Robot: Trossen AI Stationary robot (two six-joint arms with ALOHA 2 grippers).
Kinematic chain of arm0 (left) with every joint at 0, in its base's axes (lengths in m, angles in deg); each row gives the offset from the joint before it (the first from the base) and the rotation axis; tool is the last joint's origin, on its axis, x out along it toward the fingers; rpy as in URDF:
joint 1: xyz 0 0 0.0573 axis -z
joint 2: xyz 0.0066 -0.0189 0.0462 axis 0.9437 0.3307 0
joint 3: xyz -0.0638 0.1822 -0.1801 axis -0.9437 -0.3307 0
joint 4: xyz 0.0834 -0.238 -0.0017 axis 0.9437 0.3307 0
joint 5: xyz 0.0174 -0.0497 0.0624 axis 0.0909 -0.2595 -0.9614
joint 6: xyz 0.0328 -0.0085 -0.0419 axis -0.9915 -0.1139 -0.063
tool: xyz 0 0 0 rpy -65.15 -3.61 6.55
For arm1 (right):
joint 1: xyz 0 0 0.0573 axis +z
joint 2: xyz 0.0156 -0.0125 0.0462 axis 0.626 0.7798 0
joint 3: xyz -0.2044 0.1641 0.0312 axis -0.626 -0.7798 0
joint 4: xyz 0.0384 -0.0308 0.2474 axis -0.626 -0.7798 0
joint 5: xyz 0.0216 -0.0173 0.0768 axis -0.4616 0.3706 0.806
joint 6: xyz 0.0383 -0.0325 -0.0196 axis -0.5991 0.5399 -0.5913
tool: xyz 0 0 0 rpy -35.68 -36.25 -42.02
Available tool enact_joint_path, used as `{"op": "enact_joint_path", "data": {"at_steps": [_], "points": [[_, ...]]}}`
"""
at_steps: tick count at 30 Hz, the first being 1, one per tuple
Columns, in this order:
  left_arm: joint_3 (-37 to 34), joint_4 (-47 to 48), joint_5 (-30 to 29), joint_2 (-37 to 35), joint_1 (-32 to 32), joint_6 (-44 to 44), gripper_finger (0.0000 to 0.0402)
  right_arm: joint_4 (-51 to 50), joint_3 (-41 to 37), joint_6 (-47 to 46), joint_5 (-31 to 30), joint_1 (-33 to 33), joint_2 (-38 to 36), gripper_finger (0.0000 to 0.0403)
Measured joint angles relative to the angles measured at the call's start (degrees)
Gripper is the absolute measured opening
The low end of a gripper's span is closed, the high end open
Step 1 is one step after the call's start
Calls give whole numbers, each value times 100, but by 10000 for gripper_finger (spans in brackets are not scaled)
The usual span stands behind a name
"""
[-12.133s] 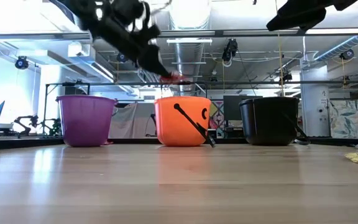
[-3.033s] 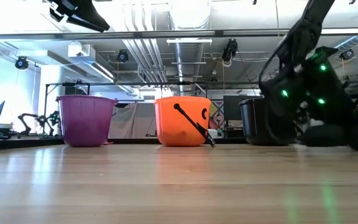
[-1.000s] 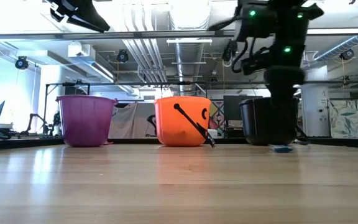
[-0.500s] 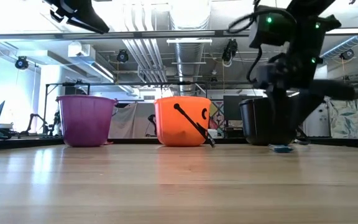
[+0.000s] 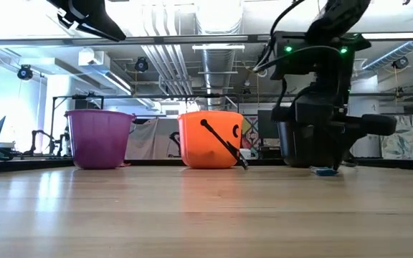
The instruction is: Sort candy by brand, put in halloween buckets
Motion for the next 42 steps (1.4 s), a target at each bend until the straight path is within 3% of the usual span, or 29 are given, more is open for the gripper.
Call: {"op": "enact_joint_path", "data": {"at_steps": [12,23,42], "points": [[-2,-1,0,0,0,-24,134,-249,154,692,848,-391,537,203],[-31,-1,-5,0,0,-23,134,-305,303,-212,1226,-463,487,95],[-31,-4,-7,0,0,19,134,-470,510,-767,1327,-449,185,92]]}}
